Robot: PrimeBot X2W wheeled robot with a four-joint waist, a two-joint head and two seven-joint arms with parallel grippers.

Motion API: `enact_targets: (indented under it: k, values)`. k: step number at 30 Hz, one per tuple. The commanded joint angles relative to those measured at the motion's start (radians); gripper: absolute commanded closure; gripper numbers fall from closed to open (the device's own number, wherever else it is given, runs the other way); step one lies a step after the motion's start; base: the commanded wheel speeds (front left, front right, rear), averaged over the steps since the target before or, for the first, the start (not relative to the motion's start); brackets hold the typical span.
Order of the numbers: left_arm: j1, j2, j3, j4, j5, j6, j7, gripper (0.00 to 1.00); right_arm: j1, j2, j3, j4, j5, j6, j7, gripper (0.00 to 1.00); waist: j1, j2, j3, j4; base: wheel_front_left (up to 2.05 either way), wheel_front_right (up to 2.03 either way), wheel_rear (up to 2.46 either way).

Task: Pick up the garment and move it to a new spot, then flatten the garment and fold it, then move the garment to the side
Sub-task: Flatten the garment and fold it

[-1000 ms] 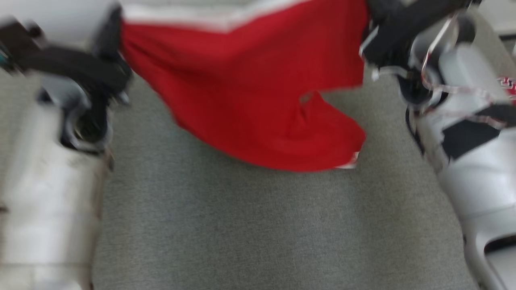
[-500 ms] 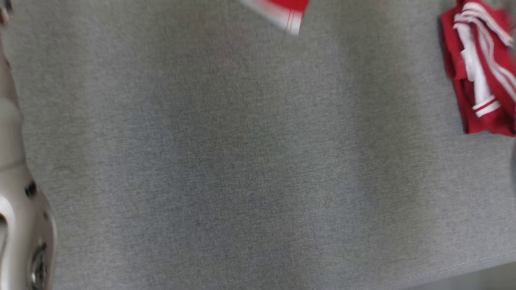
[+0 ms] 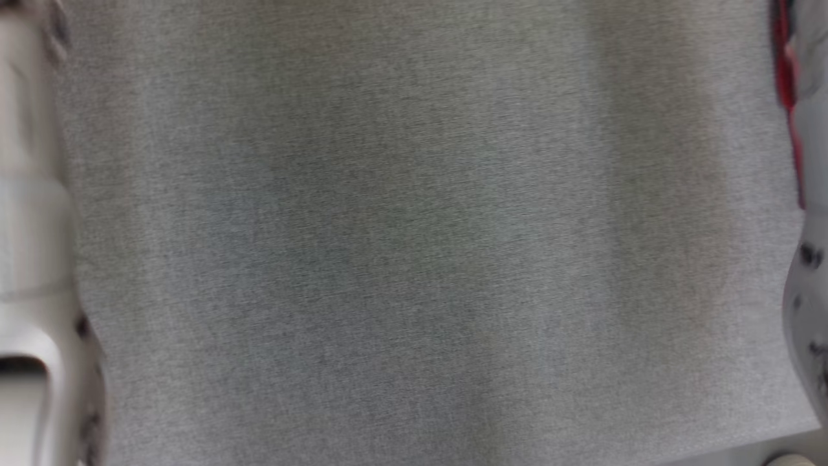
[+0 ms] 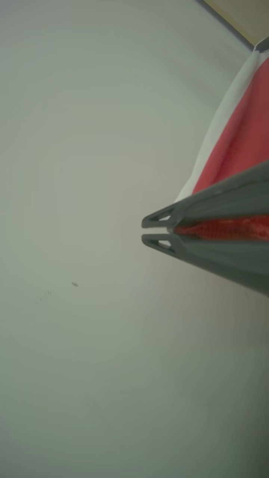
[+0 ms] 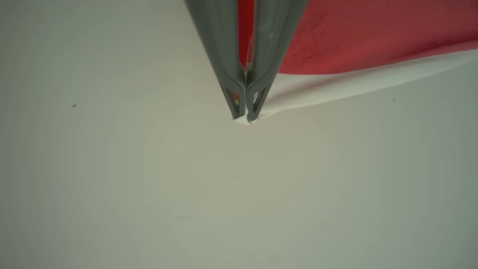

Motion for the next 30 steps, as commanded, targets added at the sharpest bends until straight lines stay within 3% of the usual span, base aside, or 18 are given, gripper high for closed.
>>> enact_targets:
  k: [1, 4, 9, 12, 17, 20, 26, 30]
  values:
    - [0.05, 0.003, -0.024, -0.025, -0.019, -0.003, -0.01, 1.0, 0.044, -0.016, 0.033, 0.0, 0.029, -0.003, -0.005, 1.0, -0.0003, -0.0002, 0.001, 0.011, 0.0, 0.0, 0.0]
    - [0.126, 0.002, -0.058, -0.055, -0.046, -0.003, -0.011, 1.0, 0.102, -0.041, 0.095, 0.006, 0.068, -0.003, 0.0, 1.0, -0.0003, -0.0002, -0.016, 0.016, 0.0, 0.0, 0.0]
    - [0.336, 0.018, -0.141, -0.135, -0.099, -0.002, -0.016, 1.0, 0.275, -0.13, 0.231, -0.063, 0.221, -0.003, 0.104, 1.0, -0.0003, -0.0002, -0.089, 0.035, 0.0, 0.0, 0.0]
    - [0.467, 0.059, -0.223, -0.157, -0.03, -0.002, -0.017, 1.0, 0.41, -0.184, 0.241, -0.135, 0.325, -0.003, 0.186, 1.0, -0.0003, -0.0002, -0.15, 0.047, 0.0, 0.0, 0.0]
    - [0.662, 0.041, -0.232, -0.158, 0.017, -0.002, -0.017, 1.0, 0.662, -0.267, 0.21, -0.282, 0.413, -0.003, 0.324, 1.0, -0.0003, -0.0002, -0.257, 0.058, 0.0, 0.0, 0.0]
    - [0.77, 0.029, -0.24, -0.154, 0.043, 0.001, -0.018, 1.0, 0.818, -0.285, 0.163, -0.356, 0.437, -0.003, 0.409, 1.0, -0.0003, -0.0002, -0.318, 0.061, 0.0, 0.0, 0.0]
    - [0.948, 0.029, -0.272, -0.136, 0.07, 0.006, -0.017, 1.0, 1.102, -0.328, 0.088, -0.525, 0.366, -0.003, 0.634, 1.0, -0.0003, -0.0002, -0.424, 0.065, 0.0, 0.0, 0.0]
    - [1.041, 0.049, -0.291, -0.119, 0.076, 0.016, -0.002, 1.0, 1.265, -0.324, 0.03, -0.628, 0.321, -0.003, 0.814, 1.0, -0.0003, -0.0002, -0.483, 0.065, 0.0, 0.0, 0.0]
